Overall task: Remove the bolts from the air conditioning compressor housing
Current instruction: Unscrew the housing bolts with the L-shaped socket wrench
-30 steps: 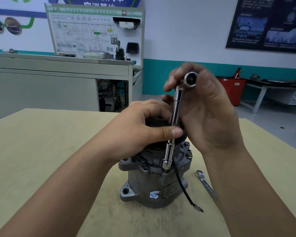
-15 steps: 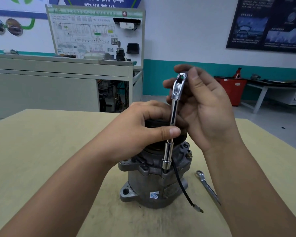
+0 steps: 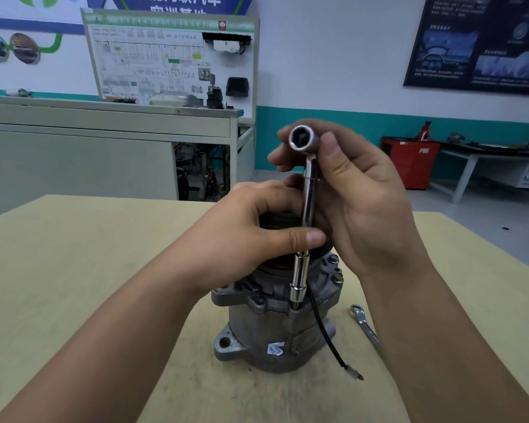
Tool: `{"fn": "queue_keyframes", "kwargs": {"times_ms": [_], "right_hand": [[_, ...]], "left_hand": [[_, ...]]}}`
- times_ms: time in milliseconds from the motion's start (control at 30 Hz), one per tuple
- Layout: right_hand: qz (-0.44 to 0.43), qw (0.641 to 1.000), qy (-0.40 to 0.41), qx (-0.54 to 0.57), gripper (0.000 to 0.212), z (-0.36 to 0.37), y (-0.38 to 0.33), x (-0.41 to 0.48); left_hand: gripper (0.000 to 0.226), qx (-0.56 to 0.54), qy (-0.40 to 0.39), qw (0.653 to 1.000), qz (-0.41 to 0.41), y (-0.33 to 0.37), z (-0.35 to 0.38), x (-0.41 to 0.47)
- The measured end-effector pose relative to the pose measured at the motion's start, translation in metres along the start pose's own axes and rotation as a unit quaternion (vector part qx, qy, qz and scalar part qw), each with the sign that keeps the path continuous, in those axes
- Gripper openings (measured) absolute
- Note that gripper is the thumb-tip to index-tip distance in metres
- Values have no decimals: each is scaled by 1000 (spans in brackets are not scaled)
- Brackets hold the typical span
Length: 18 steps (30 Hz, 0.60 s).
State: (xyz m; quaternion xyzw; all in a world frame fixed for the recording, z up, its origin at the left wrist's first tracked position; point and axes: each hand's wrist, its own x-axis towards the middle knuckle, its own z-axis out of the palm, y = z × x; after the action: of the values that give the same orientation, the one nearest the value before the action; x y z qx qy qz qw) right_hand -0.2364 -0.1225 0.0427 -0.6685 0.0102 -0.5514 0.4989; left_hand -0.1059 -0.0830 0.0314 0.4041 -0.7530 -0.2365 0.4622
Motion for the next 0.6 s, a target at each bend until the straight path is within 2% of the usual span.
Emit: {"fn": "queue_keyframes", "kwargs": {"times_ms": [133, 200, 267, 333, 467, 600], "right_hand": [[26, 999, 3, 44, 26, -1, -1, 0], [28, 998, 2, 56, 33, 0, -2, 1], [17, 998, -6, 64, 39, 1, -3, 1], [1, 998, -3, 59, 36, 1, -3, 1], [2, 998, 29, 59, 41, -1, 1, 2], [15, 995, 68, 75, 35, -2, 4, 5]], "left_hand": [[29, 13, -3, 1000, -10, -2, -2, 1], [28, 24, 1, 1000, -13, -3, -2, 2], [30, 25, 4, 1000, -14, -3, -2, 2], [33, 11, -6, 1000, -13, -3, -3, 1], [40, -13, -20, 999, -24, -5, -5, 0], [24, -2, -22, 1000, -9, -1, -4, 0]]}}
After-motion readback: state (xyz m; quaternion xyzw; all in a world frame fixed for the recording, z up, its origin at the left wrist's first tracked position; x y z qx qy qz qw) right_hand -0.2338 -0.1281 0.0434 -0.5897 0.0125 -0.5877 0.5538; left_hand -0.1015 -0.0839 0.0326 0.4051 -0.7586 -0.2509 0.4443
